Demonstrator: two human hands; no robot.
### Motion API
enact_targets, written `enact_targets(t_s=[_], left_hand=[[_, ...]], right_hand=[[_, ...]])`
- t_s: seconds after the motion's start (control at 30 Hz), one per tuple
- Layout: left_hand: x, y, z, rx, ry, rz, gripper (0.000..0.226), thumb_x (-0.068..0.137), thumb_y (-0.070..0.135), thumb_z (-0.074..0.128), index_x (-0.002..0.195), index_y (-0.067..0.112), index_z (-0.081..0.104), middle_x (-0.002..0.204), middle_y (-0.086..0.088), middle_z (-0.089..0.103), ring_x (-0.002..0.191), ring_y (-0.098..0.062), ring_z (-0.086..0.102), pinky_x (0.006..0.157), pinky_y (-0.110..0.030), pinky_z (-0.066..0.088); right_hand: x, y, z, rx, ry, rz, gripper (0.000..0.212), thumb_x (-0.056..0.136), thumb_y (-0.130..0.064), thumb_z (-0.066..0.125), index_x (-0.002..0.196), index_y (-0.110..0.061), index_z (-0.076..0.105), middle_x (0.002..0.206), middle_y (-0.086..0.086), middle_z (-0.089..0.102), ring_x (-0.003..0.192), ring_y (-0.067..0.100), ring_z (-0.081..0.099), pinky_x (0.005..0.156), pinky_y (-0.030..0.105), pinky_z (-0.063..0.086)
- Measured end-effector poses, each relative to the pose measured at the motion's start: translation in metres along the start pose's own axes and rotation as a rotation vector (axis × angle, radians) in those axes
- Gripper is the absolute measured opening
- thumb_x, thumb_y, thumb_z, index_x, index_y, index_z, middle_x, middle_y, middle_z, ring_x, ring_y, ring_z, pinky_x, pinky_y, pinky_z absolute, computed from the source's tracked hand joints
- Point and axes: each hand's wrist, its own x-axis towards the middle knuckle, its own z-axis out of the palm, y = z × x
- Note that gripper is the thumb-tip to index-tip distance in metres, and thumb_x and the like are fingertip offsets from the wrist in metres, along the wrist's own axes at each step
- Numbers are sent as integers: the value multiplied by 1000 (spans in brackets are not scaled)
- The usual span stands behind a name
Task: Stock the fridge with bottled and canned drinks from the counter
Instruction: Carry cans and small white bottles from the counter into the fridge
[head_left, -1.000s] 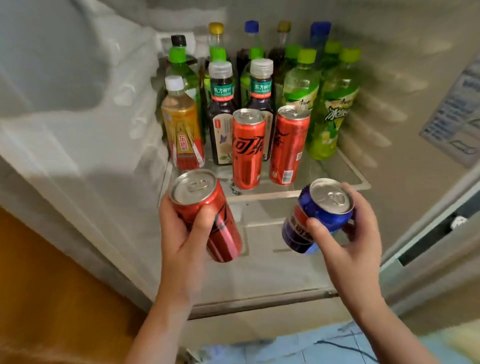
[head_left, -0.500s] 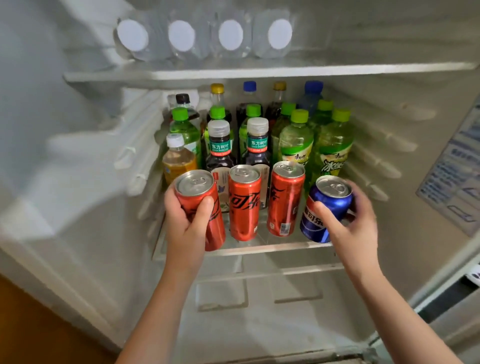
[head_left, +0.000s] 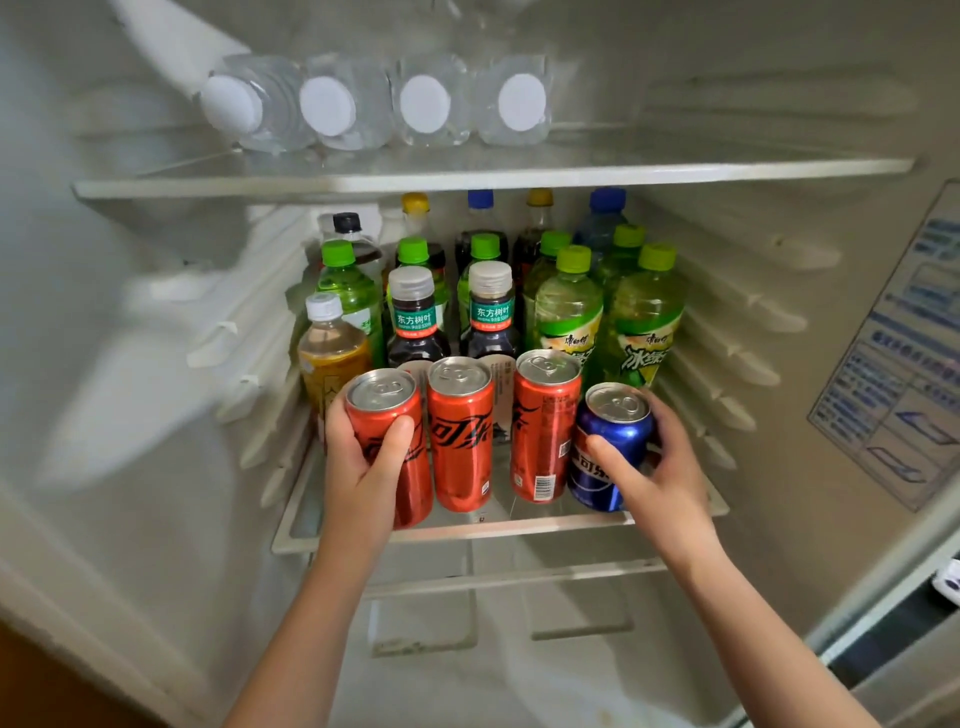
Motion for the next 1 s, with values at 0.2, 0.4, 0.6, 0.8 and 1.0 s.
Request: enact_targets(t_s=[0.2, 0.4, 0.6, 0.8, 1.0], left_hand=[[-6, -8, 3, 26, 11, 42, 73, 79, 39, 58, 140, 20, 25, 138, 3, 43, 124, 0, 44, 104, -15, 36], [-50, -19, 1, 72, 115, 208, 77, 84, 43, 58, 140, 10, 17, 149, -18, 21, 139, -28, 28, 112, -53, 30], [-117, -21, 14, 230, -42, 505, 49, 92, 44, 44, 117, 2, 42, 131, -9, 37, 121, -35, 38, 107, -45, 29], [-171, -46, 41, 227, -740, 272, 23, 87, 29, 51, 108, 20, 54, 118, 7, 52, 114, -9, 49, 100, -17, 34], [-272, -99, 77, 279, -1373, -210, 19, 88, 14, 63, 96, 31, 59, 100, 15, 58, 93, -10, 60, 80, -32, 50]], right_hand=[[-7, 1, -1, -19, -22, 45, 60, 69, -24, 82, 115, -45, 49, 111, -25, 62, 101, -10, 58, 77, 5, 45], [-45, -5, -12, -205, 114, 98, 90, 65, -61, 63, 141, -20, 38, 132, -15, 41, 124, 6, 44, 100, 25, 38], [-100, -1, -32, -287, 219, 82, 48, 81, -44, 60, 124, -24, 49, 121, -12, 53, 115, 1, 50, 92, 19, 41], [-192, 27, -71, -396, 234, 348, 23, 87, -17, 64, 104, -31, 60, 100, -17, 63, 94, 0, 61, 81, 17, 48], [-343, 50, -113, -514, 363, 821, 28, 88, -18, 61, 94, -45, 56, 83, -20, 65, 82, 0, 63, 81, 30, 53]])
